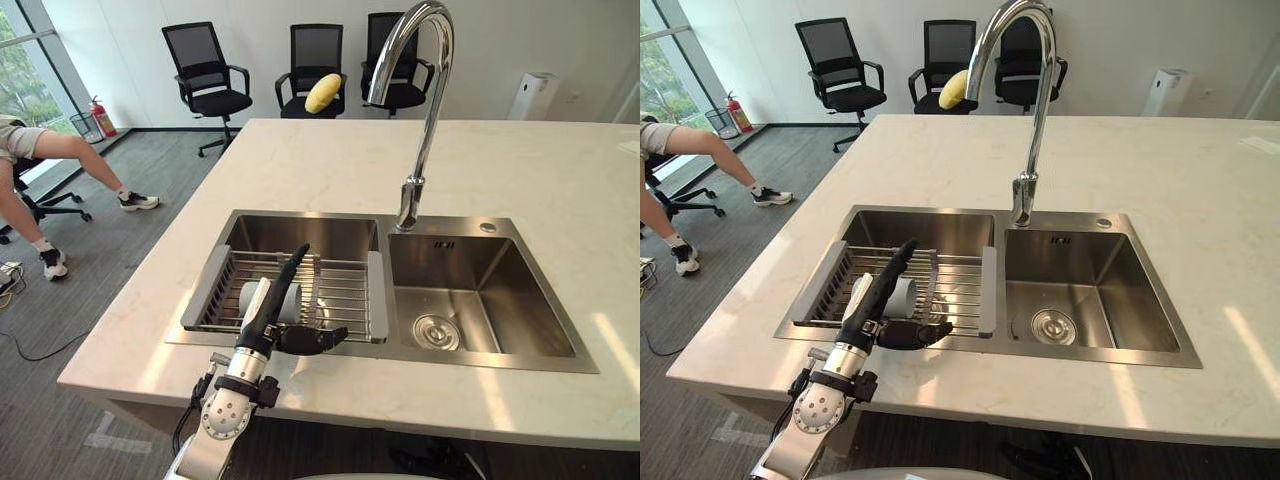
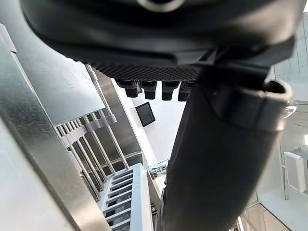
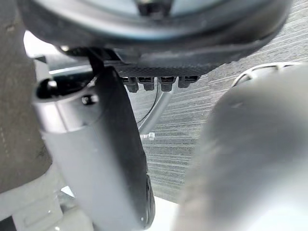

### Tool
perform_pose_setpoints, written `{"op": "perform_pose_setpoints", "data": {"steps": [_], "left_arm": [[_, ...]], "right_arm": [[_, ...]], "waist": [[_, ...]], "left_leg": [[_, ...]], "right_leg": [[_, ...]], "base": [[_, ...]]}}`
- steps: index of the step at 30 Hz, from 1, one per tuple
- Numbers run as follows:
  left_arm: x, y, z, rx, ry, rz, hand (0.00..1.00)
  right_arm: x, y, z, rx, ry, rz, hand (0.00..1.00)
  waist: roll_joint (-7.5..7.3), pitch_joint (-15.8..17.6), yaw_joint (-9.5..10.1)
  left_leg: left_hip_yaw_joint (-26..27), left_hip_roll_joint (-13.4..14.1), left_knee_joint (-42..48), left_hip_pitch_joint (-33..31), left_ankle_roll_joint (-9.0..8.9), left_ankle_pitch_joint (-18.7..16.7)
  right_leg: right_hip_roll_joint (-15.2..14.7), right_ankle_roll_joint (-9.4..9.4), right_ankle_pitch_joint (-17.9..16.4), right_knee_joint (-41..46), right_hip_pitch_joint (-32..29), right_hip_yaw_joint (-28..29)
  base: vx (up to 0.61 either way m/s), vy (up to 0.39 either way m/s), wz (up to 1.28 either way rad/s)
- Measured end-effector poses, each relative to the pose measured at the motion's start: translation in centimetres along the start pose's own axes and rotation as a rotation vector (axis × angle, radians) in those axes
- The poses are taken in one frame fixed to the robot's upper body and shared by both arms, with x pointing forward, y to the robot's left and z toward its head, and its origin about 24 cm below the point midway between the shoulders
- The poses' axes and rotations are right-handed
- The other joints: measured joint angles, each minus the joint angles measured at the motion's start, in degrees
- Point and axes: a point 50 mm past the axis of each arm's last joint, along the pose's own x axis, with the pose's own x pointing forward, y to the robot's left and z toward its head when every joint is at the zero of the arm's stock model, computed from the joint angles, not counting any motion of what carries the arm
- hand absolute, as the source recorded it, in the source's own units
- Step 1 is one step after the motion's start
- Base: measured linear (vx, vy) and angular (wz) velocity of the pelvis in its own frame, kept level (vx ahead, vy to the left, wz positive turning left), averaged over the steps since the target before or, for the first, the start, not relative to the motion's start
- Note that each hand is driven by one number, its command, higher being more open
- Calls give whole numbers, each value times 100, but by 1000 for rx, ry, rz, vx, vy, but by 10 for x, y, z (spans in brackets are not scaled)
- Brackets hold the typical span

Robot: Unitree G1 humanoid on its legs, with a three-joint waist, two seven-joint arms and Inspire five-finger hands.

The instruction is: Walk over to the sink, pick up the cup, carry it to the dishwasher, place the cup inside the dishwasher, then close the dishwasher door

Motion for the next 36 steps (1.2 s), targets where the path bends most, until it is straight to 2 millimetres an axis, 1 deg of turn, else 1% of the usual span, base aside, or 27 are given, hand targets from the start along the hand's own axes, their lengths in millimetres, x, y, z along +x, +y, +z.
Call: {"op": "perform_pose_setpoints", "data": {"steps": [4, 6, 8, 9, 11, 12, 13, 15, 20, 21, 25, 29, 34, 36], "left_arm": [[3, 7, -5, 61, 15, 18, 100], [3, 18, -10, 105, 32, 40, 100], [6, 27, -12, 132, 40, 57, 100], [7, 33, -12, 148, 38, 70, 100], [10, 40, -10, 168, 33, 90, 100], [12, 47, -9, 188, 31, 104, 100], [12, 50, -9, 197, 32, 109, 100], [15, 59, -10, 256, 35, 110, 100], [21, 69, -10, 301, 37, 105, 100], [22, 71, -9, 314, 33, 105, 100], [23, 81, -12, 408, 57, 79, 100], [23, 85, -12, 486, 63, 30, 100], [25, 90, -11, 518, 66, -3, 100], [26, 93, -10, 564, 66, -21, 100]], "right_arm": [[-1, -1, -2, 4, 14, -5, 100], [0, -1, -3, -15, 24, 2, 100], [-1, -2, -3, -10, 26, 1, 100], [-1, -3, -3, -5, 29, -3, 100], [-2, -4, -4, -1, 31, -9, 100], [-2, -5, -5, -4, 37, -12, 100], [-2, -5, -5, -4, 40, -12, 100], [-2, -6, -5, -4, 43, -11, 100], [-2, -5, -4, -20, 44, 1, 100], [-1, -5, -3, -23, 43, 4, 100], [-1, -6, -3, -21, 47, 7, 100], [-2, -6, -3, -22, 43, 9, 100], [-1, -6, 0, -32, 37, 16, 100], [-1, -6, 1, -33, 31, 19, 100]], "waist": [[1, 7, -35], [-15, 42, -107], [-38, 62, -111], [-8, 81, -115], [-33, 150, -116], [-17, 174, -117], [-21, 180, -122], [-22, 181, -130], [-30, 200, -133], [-36, 255, -131], [-34, 280, -136], [-33, 324, -142], [-28, 332, -129], [-28, 332, -126]], "left_leg": [[20, 8, -4, 37, -1, 5], [35, 9, -4, 77, -3, 6], [52, 2, -4, 89, -4, 7], [58, 5, -4, 112, -5, 7], [62, 8, -5, 129, -7, 8], [62, 9, -5, 132, -10, 10], [63, 11, -5, 131, -11, 10], [64, 10, -5, 133, -11, 10], [67, 7, -5, 155, -11, 10], [71, 5, -5, 185, -11, 10], [111, 13, -6, 190, -13, 11], [118, 12, -6, 185, -14, 11], [118, 9, -5, 173, -16, 10], [118, 7, -5, 174, -17, 11]], "right_leg": [[12, -17, -8, 4, 6, 32], [23, -30, -15, 14, 23, 53], [35, -37, -19, 20, 21, 74], [40, -41, -21, 23, 23, 82], [43, -46, -24, 29, 33, 90], [44, -52, -28, 35, 35, 92], [46, -53, -28, 36, 34, 94], [48, -60, -32, 38, 35, 97], [49, -76, -42, 81, 53, 119], [48, -92, -53, 105, 58, 153], [50, -98, -59, 123, 15, 202], [48, -98, -61, 126, -1, 215], [48, -97, -62, 126, -18, 218], [47, -97, -62, 131, -20, 222]], "base": [[-7, -5, -3], [-5, -9, -5], [-9, -2, -5], [-15, -4, -4], [0, 0, 0], [0, 0, 0], [0, 0, 0], [0, 0, 0], [0, 0, 0], [-17, -4, -3], [-26, -7, -5], [0, 0, 0], [0, 0, 0], [0, 0, 0]]}}
